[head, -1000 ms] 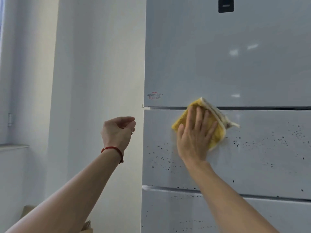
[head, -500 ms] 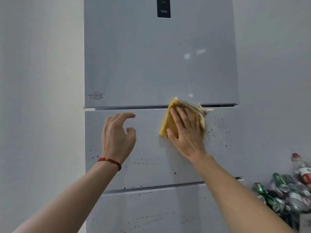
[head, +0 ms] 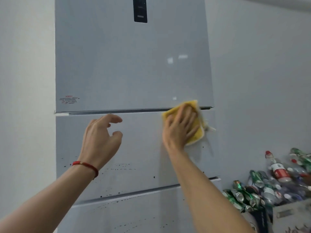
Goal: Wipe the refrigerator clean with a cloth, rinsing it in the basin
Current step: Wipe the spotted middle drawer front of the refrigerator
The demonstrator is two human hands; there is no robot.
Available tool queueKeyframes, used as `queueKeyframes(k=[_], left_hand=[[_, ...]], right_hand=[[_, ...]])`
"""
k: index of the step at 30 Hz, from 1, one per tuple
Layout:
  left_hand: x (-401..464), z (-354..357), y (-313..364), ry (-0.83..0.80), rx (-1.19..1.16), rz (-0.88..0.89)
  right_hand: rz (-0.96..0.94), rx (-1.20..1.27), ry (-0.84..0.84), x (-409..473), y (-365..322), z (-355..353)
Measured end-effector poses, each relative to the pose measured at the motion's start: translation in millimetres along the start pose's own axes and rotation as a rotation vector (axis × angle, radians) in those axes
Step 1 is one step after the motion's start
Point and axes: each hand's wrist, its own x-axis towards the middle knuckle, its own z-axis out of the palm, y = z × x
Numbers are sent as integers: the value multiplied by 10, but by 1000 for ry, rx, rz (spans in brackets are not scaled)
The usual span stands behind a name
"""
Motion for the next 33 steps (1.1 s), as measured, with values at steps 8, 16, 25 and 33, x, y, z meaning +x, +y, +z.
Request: queueKeyframes(k=[8,16,25,33], left_hand=[[-118,178,13,-93,42,7],[-346,-436,-549,38,98,-135],[-677,-749,-1005,173,3,-436],[-907,-845,-1253,215,68,-457]], right_hand=[[-374,-159,-115,480,1041,-410],[302,14,-30,147,867,-135],[-550,-115,-177,-1596,-936,443],[-1327,-214,-335,-1473,-886,463]])
